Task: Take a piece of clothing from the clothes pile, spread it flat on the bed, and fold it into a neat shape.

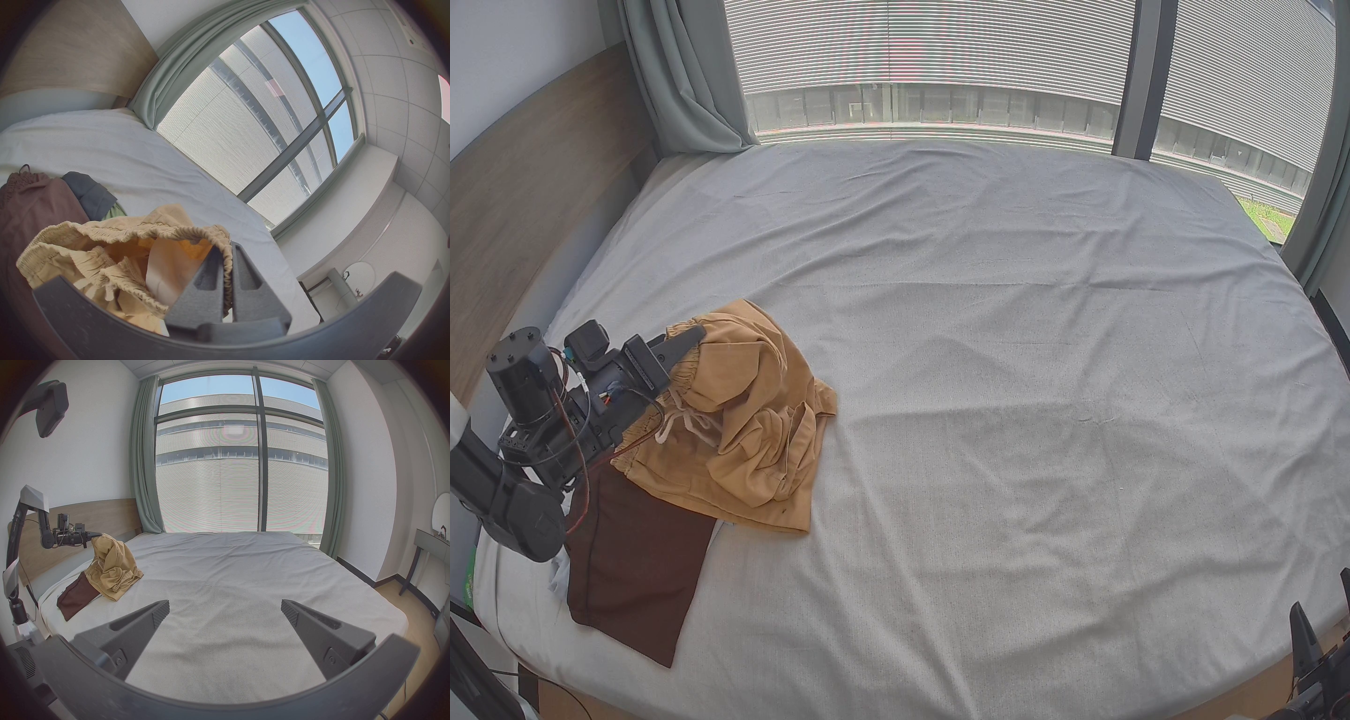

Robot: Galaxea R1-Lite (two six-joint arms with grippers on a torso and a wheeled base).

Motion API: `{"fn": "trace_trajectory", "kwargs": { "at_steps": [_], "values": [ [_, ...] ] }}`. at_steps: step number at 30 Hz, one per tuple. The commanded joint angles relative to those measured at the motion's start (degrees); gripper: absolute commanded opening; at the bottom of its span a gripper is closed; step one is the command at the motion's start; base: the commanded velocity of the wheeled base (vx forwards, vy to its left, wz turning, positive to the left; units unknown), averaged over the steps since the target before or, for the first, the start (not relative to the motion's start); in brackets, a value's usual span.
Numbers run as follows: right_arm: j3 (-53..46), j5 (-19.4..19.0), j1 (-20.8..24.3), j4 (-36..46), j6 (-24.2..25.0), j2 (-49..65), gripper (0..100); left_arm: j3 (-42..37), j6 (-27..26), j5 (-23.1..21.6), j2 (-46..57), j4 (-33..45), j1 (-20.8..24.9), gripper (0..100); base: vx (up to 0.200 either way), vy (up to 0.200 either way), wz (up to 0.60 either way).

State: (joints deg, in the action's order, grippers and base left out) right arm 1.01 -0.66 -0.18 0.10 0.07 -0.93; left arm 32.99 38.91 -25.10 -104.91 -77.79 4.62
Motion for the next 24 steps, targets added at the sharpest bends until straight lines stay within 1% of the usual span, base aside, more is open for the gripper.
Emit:
{"fn": "trace_trajectory", "kwargs": {
  "at_steps": [1,3,4,5,6,15,16,18,23,24],
  "values": [
    [-0.92,-0.04,0.01,-0.01,0.01,0.84,100,-1.79,2.48,1.46,-3.54,-4.39,1.62,0,0.000,0.000,0.00],
    [-1.01,-0.04,0.01,-0.01,0.01,0.84,100,-2.40,6.44,3.39,-3.81,-7.73,2.67,0,0.000,0.000,0.00],
    [-1.01,-0.04,0.01,-0.01,0.01,0.84,100,-2.40,6.88,3.74,-3.81,-7.99,2.85,0,0.000,0.000,0.00],
    [-0.92,-0.04,0.01,-0.01,0.01,0.84,100,-2.23,9.25,5.50,-3.90,-9.05,3.82,0,0.000,0.000,0.00],
    [-1.01,-0.04,0.01,-0.01,0.01,0.84,100,-2.14,10.48,6.73,-3.81,-9.40,4.52,0,0.000,0.000,0.00],
    [-0.92,-0.04,0.01,-0.01,0.01,0.84,100,-2.05,17.95,16.93,-1.70,-10.63,10.85,0,0.000,0.000,0.00],
    [-0.92,-0.04,0.01,-0.01,0.01,0.84,100,-2.05,17.95,16.93,-1.70,-10.63,10.85,0,0.000,0.000,0.00],
    [-0.92,-0.04,0.01,-0.01,0.01,0.84,100,-2.23,20.15,18.24,-0.20,-10.63,12.34,0,0.000,0.000,0.00],
    [-1.01,-0.04,0.01,-0.01,0.01,0.84,100,-2.67,23.14,18.33,1.99,-10.63,13.40,0,0.000,0.000,0.00],
    [-1.01,-0.04,0.01,-0.01,0.01,0.84,100,-2.84,24.02,18.51,2.87,-10.63,14.28,0,0.000,0.000,0.00]
  ]
}}
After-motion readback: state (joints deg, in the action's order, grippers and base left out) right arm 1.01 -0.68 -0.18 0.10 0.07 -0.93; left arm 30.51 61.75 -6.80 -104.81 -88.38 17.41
